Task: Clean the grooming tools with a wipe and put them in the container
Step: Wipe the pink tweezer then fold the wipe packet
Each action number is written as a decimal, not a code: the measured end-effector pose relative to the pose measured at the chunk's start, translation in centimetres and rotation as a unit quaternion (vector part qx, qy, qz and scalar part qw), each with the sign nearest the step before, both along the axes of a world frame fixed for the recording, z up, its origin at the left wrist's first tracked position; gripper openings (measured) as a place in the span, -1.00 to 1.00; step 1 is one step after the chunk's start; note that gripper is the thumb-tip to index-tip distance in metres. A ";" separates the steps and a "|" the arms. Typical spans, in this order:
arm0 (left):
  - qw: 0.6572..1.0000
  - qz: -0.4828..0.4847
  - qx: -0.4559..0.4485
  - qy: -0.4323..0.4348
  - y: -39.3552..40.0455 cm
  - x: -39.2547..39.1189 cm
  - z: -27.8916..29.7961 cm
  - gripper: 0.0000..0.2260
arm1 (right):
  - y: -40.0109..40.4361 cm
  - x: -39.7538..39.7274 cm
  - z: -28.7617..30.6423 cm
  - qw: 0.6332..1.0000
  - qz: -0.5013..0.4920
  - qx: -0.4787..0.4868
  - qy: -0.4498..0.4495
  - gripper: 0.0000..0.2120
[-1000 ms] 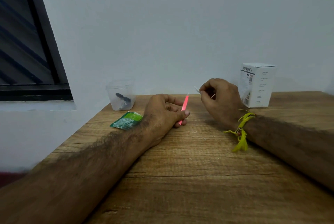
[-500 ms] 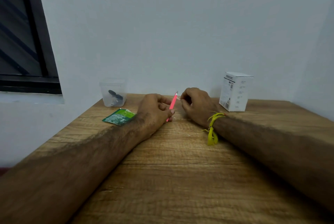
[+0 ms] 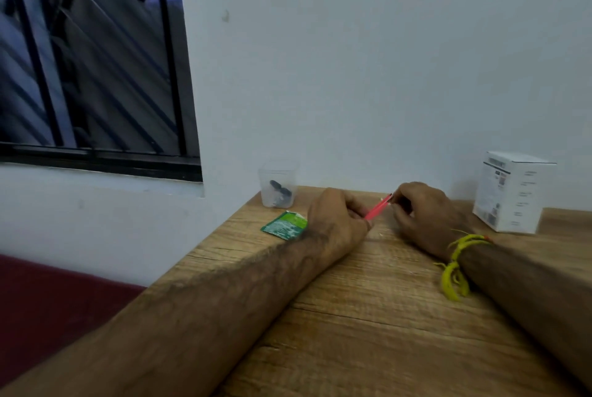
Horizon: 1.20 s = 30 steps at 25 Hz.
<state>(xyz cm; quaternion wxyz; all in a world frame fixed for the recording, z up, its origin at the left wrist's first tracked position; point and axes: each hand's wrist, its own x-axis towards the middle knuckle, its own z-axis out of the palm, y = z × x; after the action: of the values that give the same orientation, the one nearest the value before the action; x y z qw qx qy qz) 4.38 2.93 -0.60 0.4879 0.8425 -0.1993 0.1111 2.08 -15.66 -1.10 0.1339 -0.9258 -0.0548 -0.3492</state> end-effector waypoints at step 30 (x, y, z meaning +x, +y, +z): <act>0.919 0.326 0.185 -0.123 8.0 8.7 5.6 -0.91 | 0.2 0.0 0.6 1.000 0.023 -0.001 0.009 -0.96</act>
<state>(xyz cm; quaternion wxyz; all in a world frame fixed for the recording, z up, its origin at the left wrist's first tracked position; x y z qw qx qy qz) 13.04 10.90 5.03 0.2320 0.9157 0.0107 0.3279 2.06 -15.47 -0.52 0.1413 -0.9278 -0.0750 -0.3372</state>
